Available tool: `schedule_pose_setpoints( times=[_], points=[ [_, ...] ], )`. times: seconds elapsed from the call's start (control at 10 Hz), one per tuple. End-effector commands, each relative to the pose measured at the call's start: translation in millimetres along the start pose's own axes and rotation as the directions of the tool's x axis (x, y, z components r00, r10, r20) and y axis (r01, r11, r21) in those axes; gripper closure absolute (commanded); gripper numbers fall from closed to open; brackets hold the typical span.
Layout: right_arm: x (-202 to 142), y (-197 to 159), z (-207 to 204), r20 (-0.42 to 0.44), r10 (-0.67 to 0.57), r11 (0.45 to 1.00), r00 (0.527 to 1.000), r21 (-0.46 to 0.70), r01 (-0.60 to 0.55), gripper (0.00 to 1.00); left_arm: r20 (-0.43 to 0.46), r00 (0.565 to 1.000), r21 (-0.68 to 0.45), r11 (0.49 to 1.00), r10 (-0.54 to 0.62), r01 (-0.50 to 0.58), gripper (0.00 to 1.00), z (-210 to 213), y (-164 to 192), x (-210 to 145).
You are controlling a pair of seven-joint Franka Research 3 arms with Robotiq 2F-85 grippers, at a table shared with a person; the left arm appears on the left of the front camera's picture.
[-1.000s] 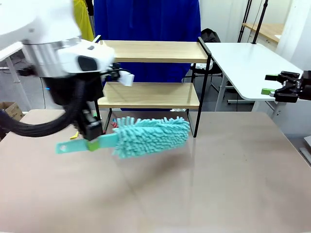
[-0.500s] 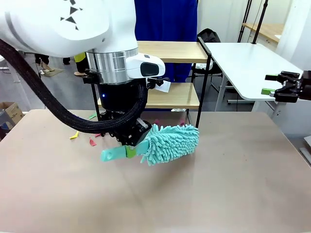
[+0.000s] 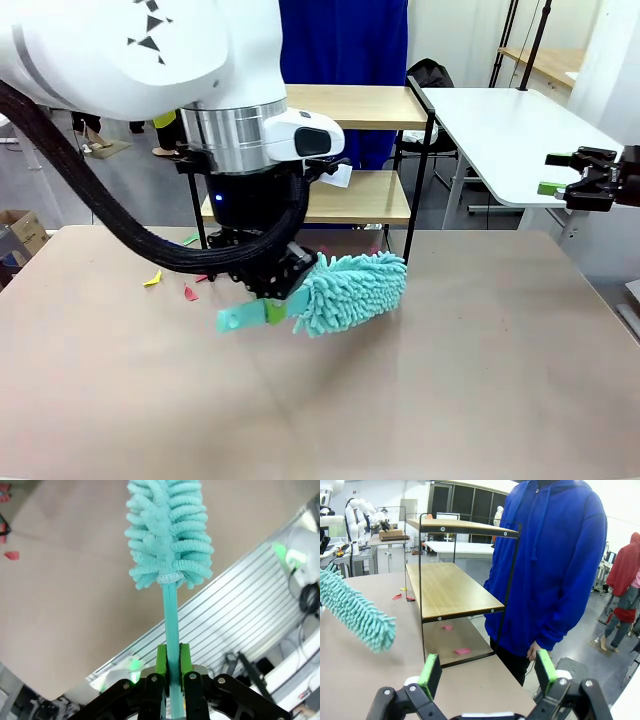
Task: Clean the shelf.
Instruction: Clean the specific section of the Shelf indicated by the human with the Duster.
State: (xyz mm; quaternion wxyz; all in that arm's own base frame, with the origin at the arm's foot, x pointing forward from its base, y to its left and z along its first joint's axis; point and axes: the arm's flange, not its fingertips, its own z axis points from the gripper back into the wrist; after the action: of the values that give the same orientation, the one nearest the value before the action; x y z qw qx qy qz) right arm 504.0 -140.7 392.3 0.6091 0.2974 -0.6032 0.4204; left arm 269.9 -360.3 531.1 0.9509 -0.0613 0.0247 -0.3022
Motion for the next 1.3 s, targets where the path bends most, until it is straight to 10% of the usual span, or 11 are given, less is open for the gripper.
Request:
schedule_pose_setpoints(
  times=[0.0,1.2],
  points=[
    [2.6,-0.1,-0.5,0.002,0.005,1.0,1.0,-0.001,-0.005,0.0,0.076,0.976,-0.014,0.979,0.203,-0.202,0.87,-14.4,-27.3,19.4],
    [2.6,-0.1,-0.5,0.002,0.005,1.0,1.0,-0.001,-0.005,0.0,0.384,0.795,-0.076,0.874,0.47,-0.48,0.87,-122.3,-72.6,135.2]
  ],
)
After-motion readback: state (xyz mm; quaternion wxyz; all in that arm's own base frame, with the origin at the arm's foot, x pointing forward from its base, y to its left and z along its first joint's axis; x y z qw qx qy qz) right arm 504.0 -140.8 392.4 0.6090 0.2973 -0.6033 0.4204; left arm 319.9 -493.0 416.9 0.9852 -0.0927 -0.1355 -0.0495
